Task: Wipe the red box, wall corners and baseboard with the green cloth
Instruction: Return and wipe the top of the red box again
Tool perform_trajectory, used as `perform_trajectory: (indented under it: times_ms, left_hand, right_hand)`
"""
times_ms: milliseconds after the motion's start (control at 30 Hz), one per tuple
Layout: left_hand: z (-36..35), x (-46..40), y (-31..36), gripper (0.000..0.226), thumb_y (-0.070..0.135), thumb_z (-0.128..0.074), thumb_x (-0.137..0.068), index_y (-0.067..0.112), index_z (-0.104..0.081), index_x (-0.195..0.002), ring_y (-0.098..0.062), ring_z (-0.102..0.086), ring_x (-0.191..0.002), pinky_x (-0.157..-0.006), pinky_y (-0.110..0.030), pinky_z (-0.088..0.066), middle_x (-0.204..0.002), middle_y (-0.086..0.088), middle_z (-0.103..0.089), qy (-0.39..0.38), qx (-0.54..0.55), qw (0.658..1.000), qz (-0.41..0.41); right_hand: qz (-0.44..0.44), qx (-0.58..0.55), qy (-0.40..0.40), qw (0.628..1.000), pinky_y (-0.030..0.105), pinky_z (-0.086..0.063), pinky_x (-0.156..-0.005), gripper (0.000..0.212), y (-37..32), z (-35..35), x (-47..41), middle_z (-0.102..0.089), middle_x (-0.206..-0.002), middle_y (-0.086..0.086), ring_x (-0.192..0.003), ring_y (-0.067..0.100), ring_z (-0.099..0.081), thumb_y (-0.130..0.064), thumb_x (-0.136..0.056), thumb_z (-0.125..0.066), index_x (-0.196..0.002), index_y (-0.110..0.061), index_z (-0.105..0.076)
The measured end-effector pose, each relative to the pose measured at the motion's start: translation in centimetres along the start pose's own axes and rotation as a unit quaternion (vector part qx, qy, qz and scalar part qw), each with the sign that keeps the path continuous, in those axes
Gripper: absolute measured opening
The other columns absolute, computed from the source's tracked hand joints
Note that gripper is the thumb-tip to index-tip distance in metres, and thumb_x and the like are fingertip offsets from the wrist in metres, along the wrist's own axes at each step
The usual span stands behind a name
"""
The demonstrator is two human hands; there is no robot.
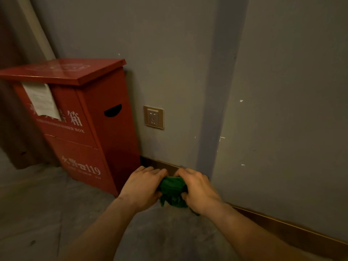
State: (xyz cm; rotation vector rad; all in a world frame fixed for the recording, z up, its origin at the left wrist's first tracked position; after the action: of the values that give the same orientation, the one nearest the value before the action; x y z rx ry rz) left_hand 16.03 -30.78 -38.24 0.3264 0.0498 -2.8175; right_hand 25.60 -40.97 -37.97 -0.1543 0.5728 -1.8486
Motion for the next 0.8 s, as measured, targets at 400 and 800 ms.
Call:
perform_trajectory:
  times_ms: [400, 800]
  left_hand:
    - [9.0, 1.4, 2.5, 0.028, 0.037, -0.067, -0.087, 0.031, -0.051, -0.109, -0.019, -0.058, -0.098, -0.082, -0.035, -0.041, -0.108, 0.007, -0.066, -0.037, 0.030, 0.996, 0.072]
    - [30.6, 0.6, 4.3, 0.027, 0.036, -0.069, -0.085, 0.028, -0.052, -0.104, -0.023, -0.058, -0.094, -0.077, -0.036, -0.039, -0.102, 0.005, -0.065, -0.073, 0.078, 0.981, 0.162]
  right_hand:
    - [0.017, -0.025, -0.055, 0.998, 0.038, -0.053, -0.079, 0.047, -4.4, 7.6, 0.6, -0.059, -0.112, 0.000, -0.099, 0.022, -0.059, 0.000, -0.072, -0.070, -0.109, -0.026, -0.056]
    - [0.026, -0.021, -0.105, 0.994, 0.033, -0.048, -0.070, 0.049, -15.8, 25.9, -1.1, -0.059, -0.106, -0.002, -0.094, 0.024, -0.059, -0.001, -0.069, -0.069, -0.107, -0.031, -0.057]
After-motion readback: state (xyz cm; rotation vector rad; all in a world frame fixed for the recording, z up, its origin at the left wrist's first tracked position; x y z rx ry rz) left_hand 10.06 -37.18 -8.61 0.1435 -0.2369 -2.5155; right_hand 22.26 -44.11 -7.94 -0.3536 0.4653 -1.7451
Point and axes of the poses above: each hand's wrist, its own x-axis away from the middle knuckle, its own z-axis out of the back of the hand, y = z × x, the point moved 7 cm from there along -x, towards the middle knuckle
